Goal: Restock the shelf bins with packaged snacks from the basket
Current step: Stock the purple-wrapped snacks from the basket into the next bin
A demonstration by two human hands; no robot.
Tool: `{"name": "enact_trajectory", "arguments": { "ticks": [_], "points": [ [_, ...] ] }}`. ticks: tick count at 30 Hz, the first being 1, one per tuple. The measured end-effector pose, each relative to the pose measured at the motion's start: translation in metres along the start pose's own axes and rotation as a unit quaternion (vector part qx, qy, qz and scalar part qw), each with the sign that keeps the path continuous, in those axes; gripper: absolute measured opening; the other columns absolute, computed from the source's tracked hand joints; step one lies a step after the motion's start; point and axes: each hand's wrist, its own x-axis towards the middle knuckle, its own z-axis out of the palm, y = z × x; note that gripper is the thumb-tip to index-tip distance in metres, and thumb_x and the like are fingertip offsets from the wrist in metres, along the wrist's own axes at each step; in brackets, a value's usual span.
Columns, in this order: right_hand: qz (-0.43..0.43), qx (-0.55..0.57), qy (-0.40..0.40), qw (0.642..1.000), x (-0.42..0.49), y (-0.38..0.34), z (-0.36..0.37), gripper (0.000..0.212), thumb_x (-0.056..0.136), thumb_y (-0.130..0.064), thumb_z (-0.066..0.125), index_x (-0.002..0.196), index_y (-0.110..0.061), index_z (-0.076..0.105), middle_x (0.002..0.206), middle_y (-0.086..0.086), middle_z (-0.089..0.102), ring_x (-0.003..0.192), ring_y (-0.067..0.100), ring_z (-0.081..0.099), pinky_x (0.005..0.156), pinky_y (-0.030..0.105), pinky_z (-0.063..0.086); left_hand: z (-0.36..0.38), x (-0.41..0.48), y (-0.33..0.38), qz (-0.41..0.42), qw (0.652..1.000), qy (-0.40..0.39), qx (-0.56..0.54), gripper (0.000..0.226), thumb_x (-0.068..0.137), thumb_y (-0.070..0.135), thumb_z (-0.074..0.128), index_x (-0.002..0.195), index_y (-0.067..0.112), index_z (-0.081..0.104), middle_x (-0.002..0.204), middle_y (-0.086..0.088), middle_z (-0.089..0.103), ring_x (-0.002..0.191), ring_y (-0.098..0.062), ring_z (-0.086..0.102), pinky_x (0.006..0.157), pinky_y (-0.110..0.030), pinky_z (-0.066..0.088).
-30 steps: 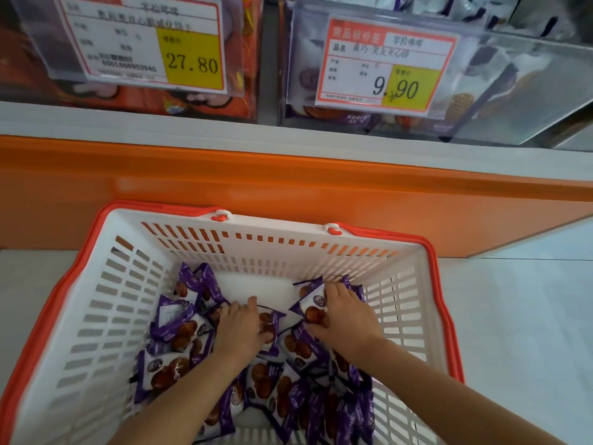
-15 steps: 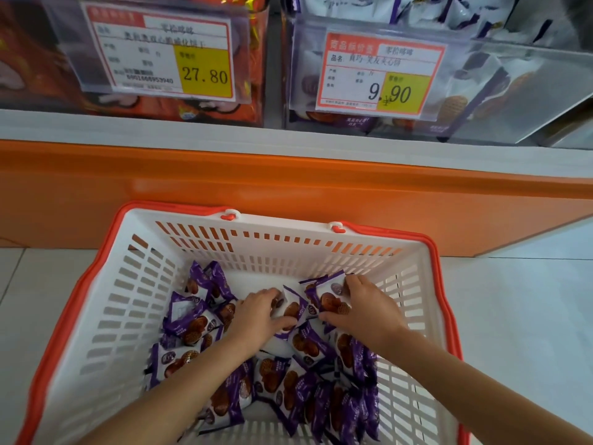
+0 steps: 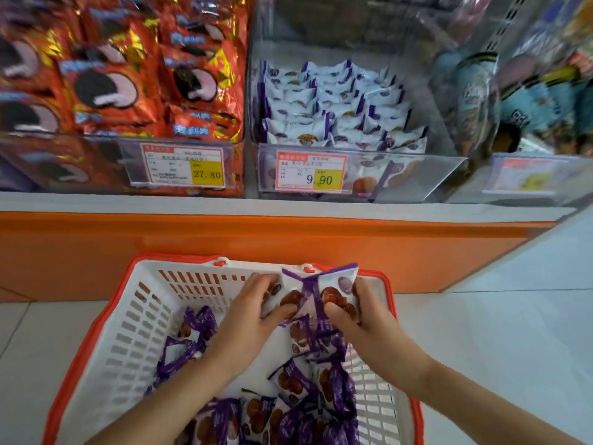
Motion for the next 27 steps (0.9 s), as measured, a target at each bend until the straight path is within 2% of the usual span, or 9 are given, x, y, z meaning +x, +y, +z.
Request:
{"name": "enact_trajectory", "arguments": {
  "ticks": [2, 3, 6, 9, 13, 15, 17, 21, 27],
  "points": [
    [-0.023, 0.026, 0.022, 0.999, -0.012, -0.024, -0.021, 0.012, 0.097, -0.032, 0.044, 0.089, -0.026, 0.038, 0.066, -0.027, 0.053, 0.06, -0.004, 0.048, 0.06, 0.011, 0.042, -0.019, 0.007, 0.022, 0.046, 0.998, -0.009, 0.046, 0.038, 0.08, 0.049, 0.052, 0.114, 0.034, 0.044, 0.102, 0.022, 0.044, 0.096, 0.007, 0.048, 0.076, -0.009, 0.039],
    [-0.047, 0.032, 0.041, 0.998, -0.018, -0.037, -0.032, 0.009, 0.096, -0.034, 0.046, 0.092, -0.027, 0.041, 0.071, -0.026, 0.056, 0.067, -0.001, 0.052, 0.064, 0.012, 0.045, -0.029, 0.01, 0.033, 0.074, 0.994, -0.007, 0.077, 0.042, 0.08, 0.052, 0.049, 0.118, 0.034, 0.045, 0.104, 0.021, 0.043, 0.095, 0.005, 0.047, 0.075, -0.009, 0.04],
    [-0.149, 0.006, 0.117, 0.982, -0.025, -0.068, -0.066, 0.025, 0.083, -0.045, 0.05, 0.097, -0.024, 0.048, 0.082, -0.009, 0.062, 0.077, 0.013, 0.057, 0.073, 0.029, 0.049, -0.054, 0.023, 0.07, 0.206, 0.961, 0.032, 0.182, 0.041, 0.086, 0.051, 0.044, 0.119, 0.027, 0.048, 0.109, 0.014, 0.041, 0.101, -0.006, 0.046, 0.084, -0.016, 0.039],
    [-0.224, -0.087, 0.194, 0.951, -0.015, -0.097, -0.1, 0.015, 0.086, -0.039, 0.055, 0.09, -0.028, 0.047, 0.08, -0.011, 0.059, 0.075, 0.011, 0.055, 0.069, 0.024, 0.045, -0.065, 0.035, 0.102, 0.303, 0.908, 0.087, 0.276, 0.042, 0.086, 0.043, 0.05, 0.116, 0.014, 0.058, 0.121, 0.0, 0.047, 0.113, -0.016, 0.043, 0.099, -0.03, 0.037],
    [-0.25, -0.275, 0.274, 0.887, 0.012, -0.132, -0.141, 0.018, 0.089, -0.024, 0.065, 0.1, -0.028, 0.051, 0.093, -0.005, 0.058, 0.081, 0.002, 0.052, 0.069, 0.016, 0.039, -0.058, 0.053, 0.128, 0.322, 0.862, 0.094, 0.38, 0.042, 0.079, 0.037, 0.063, 0.113, 0.012, 0.063, 0.135, -0.013, 0.049, 0.129, -0.029, 0.041, 0.109, -0.042, 0.024],
    [-0.211, -0.388, 0.263, 0.858, 0.027, -0.144, -0.156, 0.039, 0.089, -0.022, 0.064, 0.126, -0.018, 0.054, 0.118, 0.004, 0.06, 0.103, 0.016, 0.056, 0.084, 0.027, 0.041, -0.05, 0.06, 0.132, 0.302, 0.852, 0.086, 0.418, 0.044, 0.073, 0.036, 0.073, 0.11, 0.015, 0.065, 0.136, -0.016, 0.05, 0.13, -0.034, 0.044, 0.107, -0.05, 0.02],
    [-0.161, -0.479, 0.228, 0.832, 0.036, -0.153, -0.165, 0.047, 0.09, -0.021, 0.063, 0.135, -0.018, 0.048, 0.13, 0.01, 0.057, 0.114, 0.029, 0.054, 0.088, 0.034, 0.042, -0.044, 0.064, 0.134, 0.284, 0.842, 0.088, 0.45, 0.048, 0.066, 0.037, 0.08, 0.106, 0.015, 0.066, 0.134, -0.017, 0.053, 0.127, -0.035, 0.048, 0.106, -0.053, 0.02],
    [-0.088, -0.594, 0.136, 0.788, 0.048, -0.166, -0.17, 0.05, 0.089, -0.021, 0.065, 0.135, -0.021, 0.048, 0.128, 0.012, 0.057, 0.114, 0.031, 0.054, 0.086, 0.037, 0.044, -0.04, 0.066, 0.137, 0.283, 0.833, 0.121, 0.46, 0.05, 0.063, 0.037, 0.082, 0.105, 0.014, 0.068, 0.129, -0.017, 0.056, 0.122, -0.036, 0.052, 0.106, -0.052, 0.024],
    [-0.085, -0.648, 0.037, 0.756, 0.072, -0.172, -0.165, 0.052, 0.081, -0.02, 0.073, 0.13, -0.023, 0.056, 0.128, 0.005, 0.057, 0.116, 0.025, 0.054, 0.095, 0.038, 0.045, -0.037, 0.068, 0.132, 0.285, 0.823, 0.129, 0.475, 0.05, 0.062, 0.037, 0.083, 0.104, 0.014, 0.069, 0.13, -0.018, 0.055, 0.123, -0.036, 0.051, 0.106, -0.054, 0.026]
  ]
}}
